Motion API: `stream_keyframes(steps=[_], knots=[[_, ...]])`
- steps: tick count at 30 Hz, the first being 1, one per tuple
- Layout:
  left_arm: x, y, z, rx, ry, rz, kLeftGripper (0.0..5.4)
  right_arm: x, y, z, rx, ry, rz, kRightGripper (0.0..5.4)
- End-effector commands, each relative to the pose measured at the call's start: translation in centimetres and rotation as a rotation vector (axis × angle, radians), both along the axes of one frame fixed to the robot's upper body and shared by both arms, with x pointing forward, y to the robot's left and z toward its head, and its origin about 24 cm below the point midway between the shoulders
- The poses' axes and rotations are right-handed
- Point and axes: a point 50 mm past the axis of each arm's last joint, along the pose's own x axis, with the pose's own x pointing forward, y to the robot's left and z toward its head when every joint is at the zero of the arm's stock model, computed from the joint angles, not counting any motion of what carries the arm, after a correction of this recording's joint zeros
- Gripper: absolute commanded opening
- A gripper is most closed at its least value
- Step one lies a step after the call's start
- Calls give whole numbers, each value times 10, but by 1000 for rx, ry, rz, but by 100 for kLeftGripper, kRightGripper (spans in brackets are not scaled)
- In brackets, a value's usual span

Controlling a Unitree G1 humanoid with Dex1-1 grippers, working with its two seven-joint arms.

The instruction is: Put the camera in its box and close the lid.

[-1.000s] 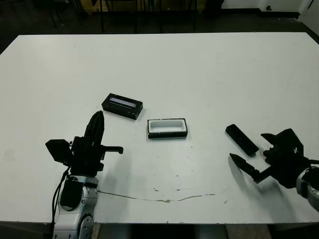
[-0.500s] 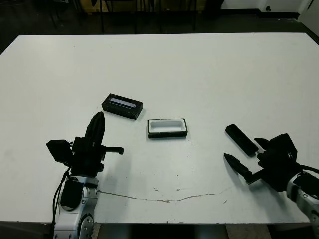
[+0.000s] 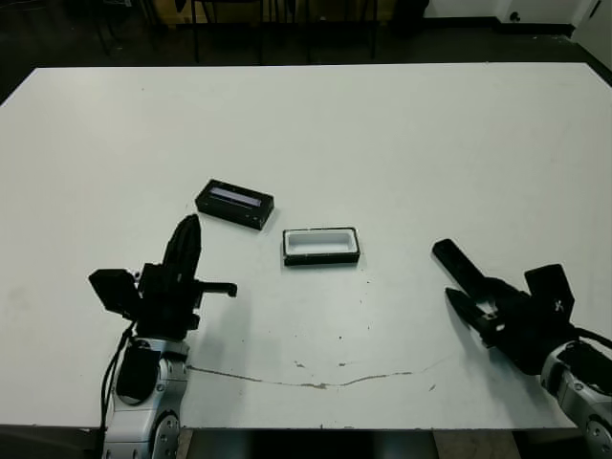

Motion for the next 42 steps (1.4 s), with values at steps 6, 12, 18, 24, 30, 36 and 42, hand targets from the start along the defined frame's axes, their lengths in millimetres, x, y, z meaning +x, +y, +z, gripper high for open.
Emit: stream_keyframes(steps=[6,12,18,24,30,36,42], knots=[[-2,1,-5,2,32,7,0,-4,-1,-3,-19,-30,-11,64],[-2,1,-5,2,26,2,0,-5,2,1,-69,-90,-31,48],[-2,0,-5,0,26,1,0,4,2,20,-70,-224,-35,48],[-1,-1,-6,-4,29,0,0,32,2,63,-49,-379,56,48],[-2,0,-6,3,28,5,0,74,11,99,38,-430,267,48],[-2,0,-6,11,23,8,0,112,22,112,68,-360,499,48],[-1,0,-7,-1,29,8,0,137,37,115,-41,-294,751,48]])
